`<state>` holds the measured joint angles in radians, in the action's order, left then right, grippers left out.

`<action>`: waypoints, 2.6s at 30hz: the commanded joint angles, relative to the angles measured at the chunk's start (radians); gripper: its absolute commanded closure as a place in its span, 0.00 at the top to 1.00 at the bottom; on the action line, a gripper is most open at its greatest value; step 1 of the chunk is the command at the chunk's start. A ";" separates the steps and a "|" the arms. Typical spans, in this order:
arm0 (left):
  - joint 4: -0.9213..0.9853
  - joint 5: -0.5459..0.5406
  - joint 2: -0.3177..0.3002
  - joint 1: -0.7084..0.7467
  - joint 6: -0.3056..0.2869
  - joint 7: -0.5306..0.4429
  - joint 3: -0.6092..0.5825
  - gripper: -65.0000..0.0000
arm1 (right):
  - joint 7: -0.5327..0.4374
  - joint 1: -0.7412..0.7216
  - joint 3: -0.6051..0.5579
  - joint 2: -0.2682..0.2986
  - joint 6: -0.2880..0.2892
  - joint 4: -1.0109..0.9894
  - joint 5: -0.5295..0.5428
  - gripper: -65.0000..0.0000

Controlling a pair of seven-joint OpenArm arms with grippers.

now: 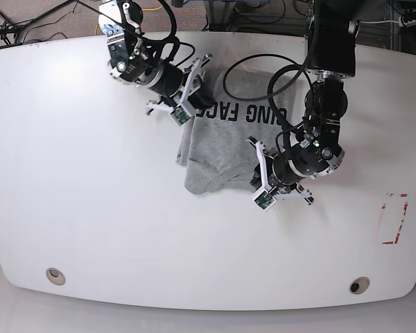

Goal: Fold the T-shirt properly
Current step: 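Fold the grey shirt over with both grippers, then release the right gripper, then grasp the folded shirt bundle with the left gripper, then carry the folded shirt with the left gripper to the table corner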

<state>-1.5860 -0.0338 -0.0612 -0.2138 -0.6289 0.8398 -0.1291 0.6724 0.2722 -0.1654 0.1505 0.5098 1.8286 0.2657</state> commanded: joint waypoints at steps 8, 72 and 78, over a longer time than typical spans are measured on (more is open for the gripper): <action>-0.155 -0.007 0.082 0.113 0.209 -0.086 -0.002 0.37 | 0.057 -0.035 0.181 0.005 0.060 0.162 0.010 0.12; 0.546 0.131 -0.449 0.256 0.093 -0.526 0.262 0.59 | 0.080 -0.046 0.335 0.002 0.145 0.150 0.011 0.12; 0.704 0.131 -0.541 0.210 0.086 -0.617 0.260 0.59 | 0.080 -0.046 0.335 -0.001 0.145 0.150 0.011 0.12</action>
<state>-0.9794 -0.0761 -0.5579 -0.0235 -0.5655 0.0513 0.1417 0.7719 0.2348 0.1661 0.1459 0.6544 1.9617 0.2649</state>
